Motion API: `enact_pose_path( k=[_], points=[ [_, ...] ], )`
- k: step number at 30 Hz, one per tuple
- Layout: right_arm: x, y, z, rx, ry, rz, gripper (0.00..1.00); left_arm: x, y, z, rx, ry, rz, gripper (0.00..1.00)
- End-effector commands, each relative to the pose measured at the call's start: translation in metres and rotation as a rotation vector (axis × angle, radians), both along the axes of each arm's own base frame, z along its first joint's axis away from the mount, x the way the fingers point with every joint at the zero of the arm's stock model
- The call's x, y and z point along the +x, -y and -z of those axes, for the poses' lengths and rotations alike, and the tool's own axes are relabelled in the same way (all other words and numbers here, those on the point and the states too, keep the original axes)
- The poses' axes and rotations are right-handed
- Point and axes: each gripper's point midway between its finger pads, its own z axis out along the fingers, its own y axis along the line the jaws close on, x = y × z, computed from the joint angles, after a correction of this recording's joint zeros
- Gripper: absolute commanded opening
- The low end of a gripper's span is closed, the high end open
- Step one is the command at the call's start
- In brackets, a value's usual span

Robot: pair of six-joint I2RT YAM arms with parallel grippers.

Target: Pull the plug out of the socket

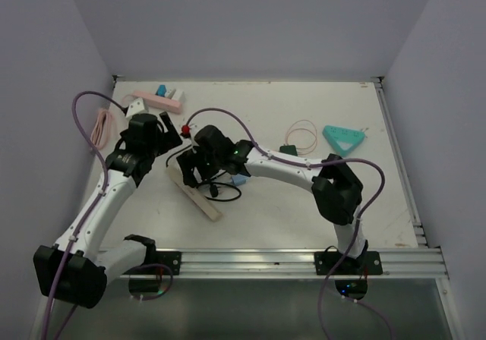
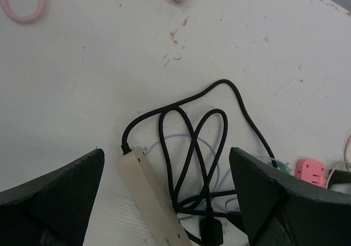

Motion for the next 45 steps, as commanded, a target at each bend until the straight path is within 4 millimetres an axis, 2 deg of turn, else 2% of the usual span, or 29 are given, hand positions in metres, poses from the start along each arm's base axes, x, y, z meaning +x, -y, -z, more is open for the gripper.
enact_pose_path(
  k=[1,2,3,4,5,6,7,8,9,10,11,12,13,14,15,16,18,20,21,22,23,27,29,34,37,45],
  points=[
    [0.018,0.034,-0.069,0.028,0.159,0.089,0.91,0.029,0.011,-0.013,-0.007,0.016,0.033,1.0],
    [0.025,0.051,-0.085,0.026,0.198,0.146,0.93,0.036,0.012,-0.013,-0.006,0.009,0.029,1.0],
    [0.029,0.062,-0.09,0.02,0.214,0.174,0.94,0.042,0.011,-0.011,0.001,0.002,0.014,1.0],
    [0.029,0.075,-0.085,-0.008,0.219,0.196,0.94,0.056,0.013,-0.008,0.007,-0.015,0.003,1.0],
    [0.035,0.094,-0.102,0.0,0.256,0.248,0.95,0.064,0.012,-0.008,0.01,-0.021,-0.011,1.0],
    [0.037,0.104,-0.104,-0.004,0.267,0.267,0.96,0.073,0.013,-0.007,0.005,-0.023,-0.024,0.99],
    [0.035,0.119,-0.096,-0.025,0.261,0.285,0.96,0.089,0.015,-0.001,0.003,-0.042,-0.031,1.0],
    [0.039,0.136,-0.108,-0.005,0.276,0.322,0.96,0.099,0.009,0.001,-0.007,-0.047,-0.055,0.99],
    [0.04,0.145,-0.11,0.003,0.276,0.34,0.97,0.109,0.006,0.003,-0.013,-0.048,-0.075,0.99],
    [0.036,0.157,-0.096,-0.016,0.254,0.354,0.97,0.127,0.004,0.01,-0.027,-0.062,-0.099,0.98],
    [0.042,0.168,-0.097,-0.003,0.258,0.383,0.97,0.136,-0.005,0.014,-0.041,-0.066,-0.129,0.98],
    [0.037,0.176,-0.107,0.029,0.27,0.386,0.97,0.147,-0.009,0.017,-0.069,-0.069,-0.152,0.98],
    [0.033,0.185,-0.093,0.005,0.26,0.387,0.97,0.163,-0.013,0.027,-0.08,-0.082,-0.171,0.97],
    [0.032,0.19,-0.094,0.009,0.271,0.388,0.97,0.173,-0.025,0.03,-0.099,-0.081,-0.203,0.97],
    [0.029,0.195,-0.098,0.017,0.284,0.384,0.97,0.188,-0.027,0.042,-0.134,-0.096,-0.221,0.96],
    [0.025,0.199,-0.088,-0.004,0.276,0.37,0.97,0.196,-0.033,0.046,-0.145,-0.098,-0.238,0.95],
    [0.019,0.204,-0.083,-0.013,0.273,0.359,0.97,0.21,-0.054,0.056,-0.155,-0.101,-0.302,0.94],
    [0.013,0.207,-0.074,-0.017,0.259,0.348,0.97,0.227,-0.062,0.067,-0.16,-0.106,-0.327,0.92],
    [0.012,0.208,-0.073,-0.014,0.255,0.348,0.97,0.236,-0.061,0.068,-0.165,-0.087,-0.323,0.91],
    [0.01,0.209,-0.067,-0.015,0.241,0.35,0.96,0.243,-0.075,0.072,-0.169,-0.079,-0.348,0.9],
    [0.007,0.205,-0.066,-0.003,0.228,0.331,0.96,0.252,-0.081,0.069,-0.176,-0.042,-0.353,0.9],
    [0.0,0.199,-0.059,0.009,0.194,0.295,0.96,0.275,-0.087,0.07,-0.209,0.038,-0.34,0.87],
    [-0.001,0.2,-0.056,0.0,0.192,0.287,0.96,0.283,-0.089,0.069,-0.208,0.068,-0.338,0.86],
    [0.002,0.203,-0.057,-0.018,0.211,0.299,0.96,0.296,-0.097,0.101,-0.19,0.005,-0.362,0.83],
    [0.005,0.203,-0.056,-0.027,0.212,0.306,0.96,0.291,-0.1,0.118,-0.188,-0.041,-0.383,0.79],
    [0.008,0.199,-0.055,-0.038,0.211,0.294,0.95,0.259,-0.108,0.136,-0.164,-0.108,-0.419,0.65]
  ],
)
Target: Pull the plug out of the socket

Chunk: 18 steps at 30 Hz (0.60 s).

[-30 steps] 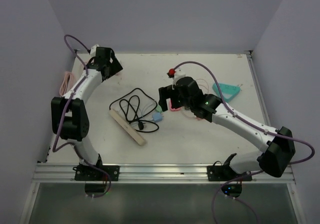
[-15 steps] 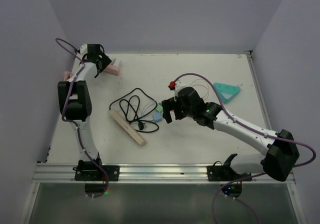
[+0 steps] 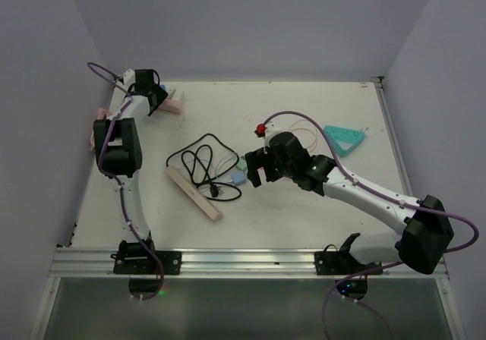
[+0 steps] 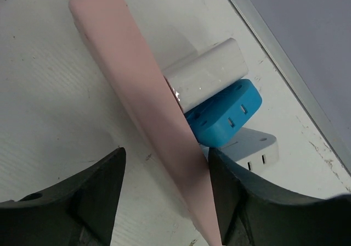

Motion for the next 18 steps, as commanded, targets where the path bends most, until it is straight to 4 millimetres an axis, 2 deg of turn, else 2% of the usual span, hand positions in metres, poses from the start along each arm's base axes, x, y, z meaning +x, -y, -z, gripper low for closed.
enact_pose_path(
  k=[1,5,8,12,14,18],
  points=[
    [0.009,-0.011,-0.014,0.023,0.04,-0.021,0.95,-0.022,-0.013,-0.001,0.021,-0.04,-0.037,0.63],
    [0.007,-0.014,-0.012,0.032,0.027,-0.035,0.95,-0.034,-0.019,0.007,0.036,-0.062,-0.032,0.6],
    [0.005,-0.014,-0.011,0.032,0.024,-0.039,0.95,-0.04,-0.021,0.012,0.034,-0.086,-0.021,0.52],
    [0.004,-0.014,-0.012,0.038,0.026,-0.046,0.95,-0.049,-0.021,0.007,0.059,-0.09,0.015,0.43],
    [0.004,-0.017,-0.013,0.045,0.03,-0.063,0.94,-0.052,-0.019,0.009,0.058,-0.094,0.034,0.41],
    [0.002,-0.03,-0.011,0.052,0.005,-0.122,0.93,-0.078,-0.009,0.031,0.026,-0.166,0.067,0.4]
  ],
)
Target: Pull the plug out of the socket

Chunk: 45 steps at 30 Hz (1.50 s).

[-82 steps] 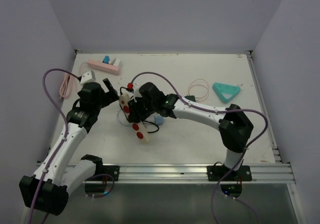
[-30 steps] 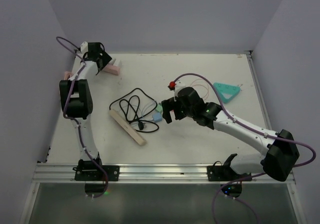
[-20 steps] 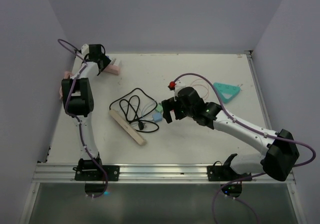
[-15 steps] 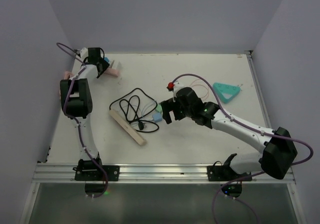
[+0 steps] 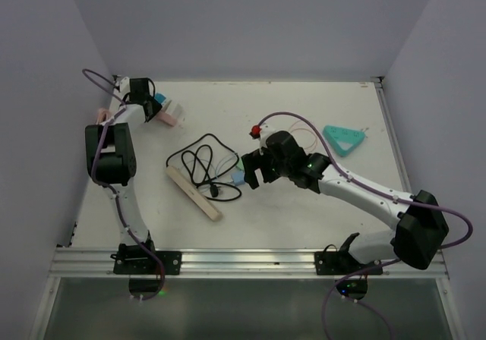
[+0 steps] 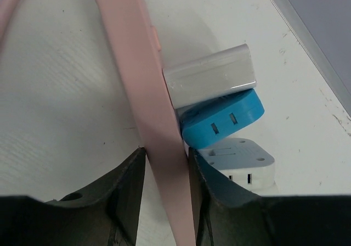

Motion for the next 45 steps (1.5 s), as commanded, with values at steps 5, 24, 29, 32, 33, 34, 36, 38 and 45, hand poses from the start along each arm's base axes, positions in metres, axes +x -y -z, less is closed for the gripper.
enact_pose_path(
  k=[5,24,29,32,33,34,36,38,45],
  points=[
    [-0.002,-0.054,-0.017,0.056,0.019,-0.166,0.93,-0.07,0.013,0.044,-0.055,-0.174,0.063,0.39],
    [-0.024,-0.2,0.077,-0.148,-0.09,-0.382,0.82,-0.107,0.019,0.03,-0.042,-0.167,0.099,0.43],
    [-0.008,-0.172,0.096,-0.234,-0.069,-0.244,0.52,-0.112,0.018,0.032,-0.031,-0.181,0.105,0.44],
    [0.001,-0.141,0.101,-0.274,-0.068,-0.156,0.28,-0.114,0.018,0.033,-0.031,-0.185,0.108,0.44],
    [0.005,-0.122,0.111,-0.301,-0.089,-0.11,0.13,-0.114,0.019,0.033,-0.032,-0.183,0.109,0.45],
    [0.01,-0.113,0.102,-0.293,-0.076,-0.074,0.07,-0.115,0.019,0.033,-0.032,-0.186,0.112,0.45],
    [0.021,-0.079,0.111,-0.328,-0.09,0.02,0.0,-0.116,0.02,0.035,-0.034,-0.191,0.119,0.46],
    [0.03,-0.058,0.104,-0.314,-0.097,0.091,0.0,-0.118,0.02,0.038,-0.033,-0.198,0.124,0.46],
    [0.052,0.04,0.105,-0.36,-0.136,0.37,0.0,-0.124,0.028,0.042,-0.055,-0.216,0.156,0.48]
  ],
)
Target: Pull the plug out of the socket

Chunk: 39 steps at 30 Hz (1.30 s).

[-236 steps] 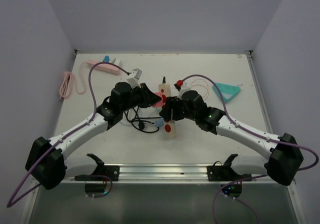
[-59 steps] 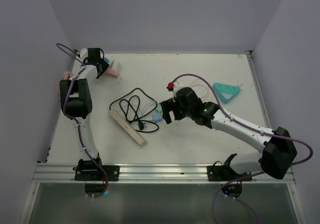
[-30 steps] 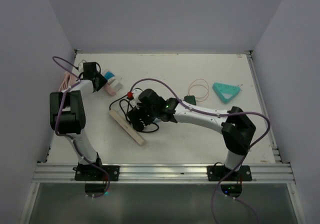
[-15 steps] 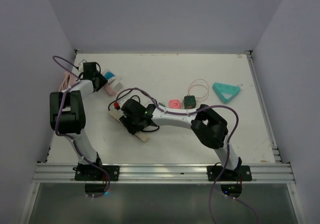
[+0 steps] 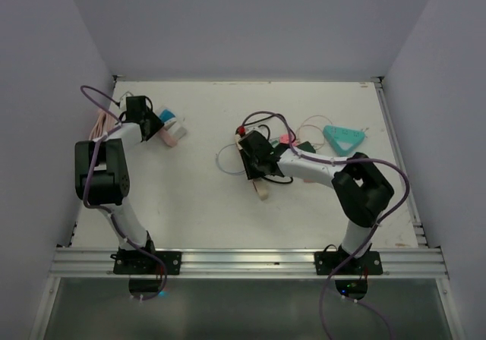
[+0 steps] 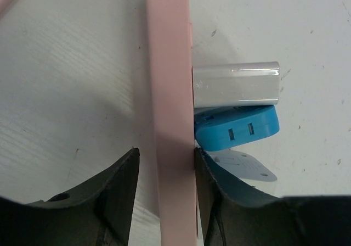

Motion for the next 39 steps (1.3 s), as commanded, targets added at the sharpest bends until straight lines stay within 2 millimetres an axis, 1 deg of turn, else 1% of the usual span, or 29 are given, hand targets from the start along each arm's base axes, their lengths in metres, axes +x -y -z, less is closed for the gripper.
enact_pose_path(
  k=[1,3,4,5,6,7,8,9,10,12,13,15,16,17,18,19,21,22,24,25,27,28,29,30,32,33,35,36,39],
  points=[
    [0.006,0.078,0.003,-0.154,0.005,0.212,0.0,-0.046,0.008,0.037,-0.002,-0.195,0.06,0.48],
    [0.007,0.093,-0.003,-0.136,0.007,0.257,0.0,-0.051,0.016,0.035,-0.015,-0.201,0.081,0.49],
    [0.006,0.096,-0.004,-0.131,0.007,0.267,0.0,-0.058,0.021,0.039,-0.02,-0.22,0.093,0.49],
    [0.004,0.101,-0.004,-0.129,0.003,0.278,0.0,-0.062,0.025,0.036,-0.023,-0.218,0.102,0.5],
    [0.006,0.103,-0.012,-0.105,0.015,0.29,0.0,-0.065,0.034,0.037,-0.024,-0.224,0.124,0.5],
    [0.005,0.104,-0.014,-0.093,0.013,0.293,0.01,-0.077,0.04,0.041,-0.027,-0.247,0.136,0.5],
    [0.005,0.104,-0.018,-0.079,0.016,0.293,0.04,-0.083,0.048,0.042,-0.031,-0.257,0.154,0.5],
    [0.004,0.102,-0.022,-0.064,0.02,0.284,0.06,-0.089,0.049,0.045,-0.036,-0.269,0.157,0.5],
    [0.006,0.099,-0.032,-0.029,0.041,0.28,0.09,-0.103,0.061,0.05,-0.039,-0.291,0.187,0.5],
    [0.003,0.091,-0.041,0.025,0.042,0.25,0.19,-0.118,0.076,0.053,-0.045,-0.308,0.223,0.5],
    [0.005,0.087,-0.056,0.074,0.072,0.243,0.22,-0.133,0.08,0.056,-0.046,-0.323,0.234,0.5],
    [0.003,0.082,-0.068,0.116,0.087,0.218,0.3,-0.15,0.098,0.059,-0.056,-0.336,0.282,0.5],
    [0.004,0.08,-0.081,0.149,0.116,0.208,0.37,-0.166,0.103,0.061,-0.072,-0.345,0.287,0.5],
    [0.004,0.08,-0.088,0.158,0.131,0.196,0.4,-0.176,0.112,0.061,-0.098,-0.349,0.314,0.5],
    [0.003,0.077,-0.094,0.178,0.137,0.178,0.42,-0.191,0.113,0.065,-0.111,-0.363,0.316,0.5],
    [0.002,0.076,-0.098,0.189,0.142,0.17,0.45,-0.192,0.116,0.055,-0.125,-0.324,0.321,0.52],
    [0.0,0.073,-0.113,0.219,0.164,0.143,0.52,-0.198,0.119,0.046,-0.14,-0.303,0.33,0.55],
    [-0.001,0.072,-0.117,0.227,0.171,0.13,0.55,-0.195,0.119,0.033,-0.137,-0.262,0.337,0.6],
    [-0.002,0.07,-0.131,0.252,0.195,0.107,0.6,-0.19,0.119,0.018,-0.129,-0.226,0.337,0.66],
    [-0.004,0.068,-0.135,0.266,0.199,0.091,0.63,-0.182,0.119,0.001,-0.123,-0.188,0.34,0.73],
    [-0.004,0.067,-0.143,0.28,0.217,0.076,0.67,-0.174,0.12,-0.015,-0.118,-0.158,0.342,0.78],
    [-0.005,0.066,-0.145,0.286,0.221,0.067,0.7,-0.163,0.121,-0.03,-0.114,-0.121,0.346,0.82],
    [-0.004,0.066,-0.147,0.285,0.228,0.058,0.72,-0.159,0.12,-0.037,-0.11,-0.11,0.342,0.84],
    [-0.004,0.065,-0.15,0.29,0.233,0.05,0.73,-0.149,0.121,-0.05,-0.108,-0.082,0.346,0.85],
    [-0.005,0.065,-0.151,0.291,0.237,0.038,0.75,-0.141,0.12,-0.057,-0.101,-0.071,0.343,0.87],
    [-0.006,0.065,-0.15,0.288,0.233,0.035,0.75,-0.132,0.119,-0.068,-0.097,-0.045,0.34,0.88],
    [-0.007,0.066,-0.15,0.285,0.235,0.029,0.77,-0.122,0.111,-0.071,-0.08,-0.047,0.319,0.89],
    [-0.008,0.067,-0.148,0.283,0.232,0.031,0.77,-0.114,0.109,-0.08,-0.072,-0.026,0.314,0.9],
    [-0.011,0.069,-0.147,0.289,0.235,0.032,0.8,-0.101,0.097,-0.076,-0.034,-0.043,0.277,0.91]
  ],
)
